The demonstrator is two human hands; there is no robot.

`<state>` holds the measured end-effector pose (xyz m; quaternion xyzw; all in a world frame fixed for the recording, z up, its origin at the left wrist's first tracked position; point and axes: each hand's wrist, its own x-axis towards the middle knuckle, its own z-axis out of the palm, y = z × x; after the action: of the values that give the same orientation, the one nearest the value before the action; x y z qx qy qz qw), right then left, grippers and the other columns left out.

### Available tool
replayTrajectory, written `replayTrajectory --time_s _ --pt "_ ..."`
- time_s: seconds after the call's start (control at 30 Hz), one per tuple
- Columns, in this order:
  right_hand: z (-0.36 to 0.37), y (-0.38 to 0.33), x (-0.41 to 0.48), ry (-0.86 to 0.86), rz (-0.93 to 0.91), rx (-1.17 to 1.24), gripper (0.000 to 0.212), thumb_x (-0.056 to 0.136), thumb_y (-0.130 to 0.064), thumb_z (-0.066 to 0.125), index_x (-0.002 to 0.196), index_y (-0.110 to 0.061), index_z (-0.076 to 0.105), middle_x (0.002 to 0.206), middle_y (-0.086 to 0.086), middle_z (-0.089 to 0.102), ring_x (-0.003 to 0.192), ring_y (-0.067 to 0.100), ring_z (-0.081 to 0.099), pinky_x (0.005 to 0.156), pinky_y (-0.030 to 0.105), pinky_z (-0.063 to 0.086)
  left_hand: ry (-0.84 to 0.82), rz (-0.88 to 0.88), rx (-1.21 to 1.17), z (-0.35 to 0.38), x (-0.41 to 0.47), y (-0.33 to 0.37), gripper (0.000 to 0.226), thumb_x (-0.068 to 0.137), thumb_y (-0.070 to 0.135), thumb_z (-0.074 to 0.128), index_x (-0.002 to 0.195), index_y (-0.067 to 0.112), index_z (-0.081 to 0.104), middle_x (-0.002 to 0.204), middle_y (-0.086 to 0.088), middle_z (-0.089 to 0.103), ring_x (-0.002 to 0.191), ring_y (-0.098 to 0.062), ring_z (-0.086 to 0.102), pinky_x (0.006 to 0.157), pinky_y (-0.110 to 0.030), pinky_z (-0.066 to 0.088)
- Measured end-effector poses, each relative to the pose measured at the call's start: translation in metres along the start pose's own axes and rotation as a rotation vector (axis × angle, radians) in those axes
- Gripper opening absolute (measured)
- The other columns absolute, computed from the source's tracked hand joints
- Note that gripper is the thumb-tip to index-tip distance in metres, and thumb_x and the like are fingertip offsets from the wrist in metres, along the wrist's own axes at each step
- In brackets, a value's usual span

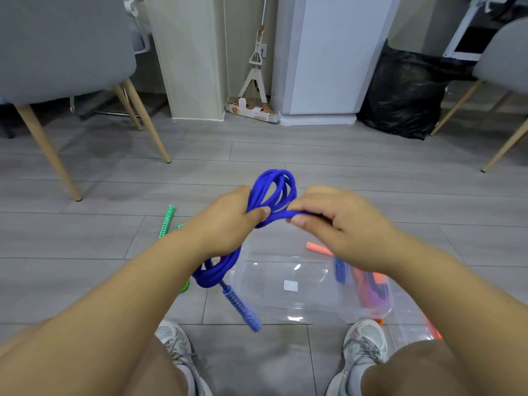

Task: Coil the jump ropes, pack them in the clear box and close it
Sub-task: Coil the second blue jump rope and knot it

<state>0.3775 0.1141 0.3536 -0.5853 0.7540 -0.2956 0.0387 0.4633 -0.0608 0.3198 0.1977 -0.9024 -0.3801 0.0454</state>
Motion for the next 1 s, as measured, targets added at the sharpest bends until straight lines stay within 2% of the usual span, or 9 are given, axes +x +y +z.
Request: replayTrajectory --time_s 0.1,0.23,0.37,0.47,0.53,0.7,0.83,0.93,1.0 --pt "-0.004 0.004 0.011 0.098 -0.004 -0.026 0.021 0.089 -0.024 0.050 0.093 -0.014 0.068 0.075 -0.007 0.049 0.077 0.005 0.046 0.070 0.010 0.035 -0.086 0.045 0.024 0.003 -0.007 0.006 0.013 0.089 0.022 0.048 0.087 0.009 0.050 0.072 -0.003 0.052 0.060 -0.019 0.043 0.055 -0.031 0.036" --pt "-0.006 0.009 0.027 0.138 0.055 0.008 0.017 0.085 -0.027 0.056 0.088 -0.019 0.071 0.077 -0.003 0.051 0.076 0.009 0.049 0.069 0.013 0.036 -0.202 0.120 0.029 0.003 -0.011 0.011 0.019 0.071 0.032 0.049 0.081 0.016 0.050 0.068 0.001 0.052 0.060 -0.016 0.043 0.058 -0.033 0.040" --pt "-0.003 0.014 0.042 0.059 0.119 0.069 0.003 0.081 -0.024 0.069 0.081 -0.023 0.073 0.073 -0.009 0.052 0.072 0.005 0.049 0.066 0.011 0.036 -0.292 0.240 0.134 0.009 -0.015 0.012 0.028 0.071 0.033 0.068 0.073 0.015 0.046 0.060 0.002 0.048 0.054 -0.012 0.040 0.054 -0.029 0.040" --pt "-0.003 0.021 0.050 0.047 0.196 0.177 0.006 0.075 -0.023 0.076 0.072 -0.025 0.071 0.070 -0.008 0.061 0.066 0.001 0.051 0.064 0.013 0.038 -0.250 0.243 0.171 0.011 -0.012 0.012 0.039 0.065 0.051 0.076 0.074 0.027 0.048 0.064 0.010 0.053 0.059 -0.007 0.049 0.057 -0.021 0.042" --pt "-0.006 0.027 0.053 0.048 0.271 0.304 0.008 0.072 -0.020 0.078 0.069 -0.020 0.070 0.070 0.003 0.067 0.062 0.003 0.052 0.063 0.018 0.042 -0.188 0.249 0.172 0.010 -0.010 0.012 0.032 0.071 0.040 0.074 0.085 0.029 0.047 0.073 0.009 0.057 0.068 -0.010 0.056 0.064 -0.027 0.048" --pt "-0.008 0.042 0.050 -0.012 0.345 0.483 0.015 0.078 -0.006 0.071 0.068 -0.015 0.065 0.053 -0.011 0.062 0.055 0.003 0.052 0.057 0.014 0.045 -0.154 0.232 -0.102 0.001 -0.013 0.015 0.048 0.070 0.013 0.067 0.103 0.038 0.042 0.060 0.013 0.058 0.052 -0.009 0.051 0.057 -0.025 0.049" --pt "0.008 0.037 0.046 -0.115 0.332 0.378 0.019 0.084 -0.002 0.057 0.069 -0.011 0.063 0.050 -0.013 0.053 0.045 0.000 0.048 0.051 0.010 0.037 -0.040 0.190 -0.410 -0.001 -0.011 0.020 0.064 0.064 0.009 0.063 0.123 0.027 0.045 0.061 0.000 0.062 0.049 -0.016 0.050 0.050 -0.029 0.046" --pt "0.027 0.031 0.044 -0.123 0.390 0.492 0.034 0.095 -0.016 0.049 0.063 -0.020 0.059 0.051 -0.007 0.053 0.046 0.008 0.041 0.049 0.018 0.036 0.108 0.154 -0.519 0.000 -0.006 0.024 0.022 0.079 0.002 0.063 0.094 0.017 0.059 0.055 -0.002 0.062 0.040 -0.014 0.049 0.042 -0.024 0.042" --pt "0.029 0.028 0.043 -0.109 0.388 0.443 0.031 0.096 -0.025 0.046 0.068 -0.024 0.060 0.052 -0.009 0.053 0.046 0.004 0.040 0.051 0.018 0.036 0.216 0.098 -0.516 -0.002 -0.001 0.023 0.009 0.082 0.006 0.063 0.083 0.015 0.060 0.054 -0.001 0.062 0.037 -0.013 0.049 0.040 -0.022 0.041"
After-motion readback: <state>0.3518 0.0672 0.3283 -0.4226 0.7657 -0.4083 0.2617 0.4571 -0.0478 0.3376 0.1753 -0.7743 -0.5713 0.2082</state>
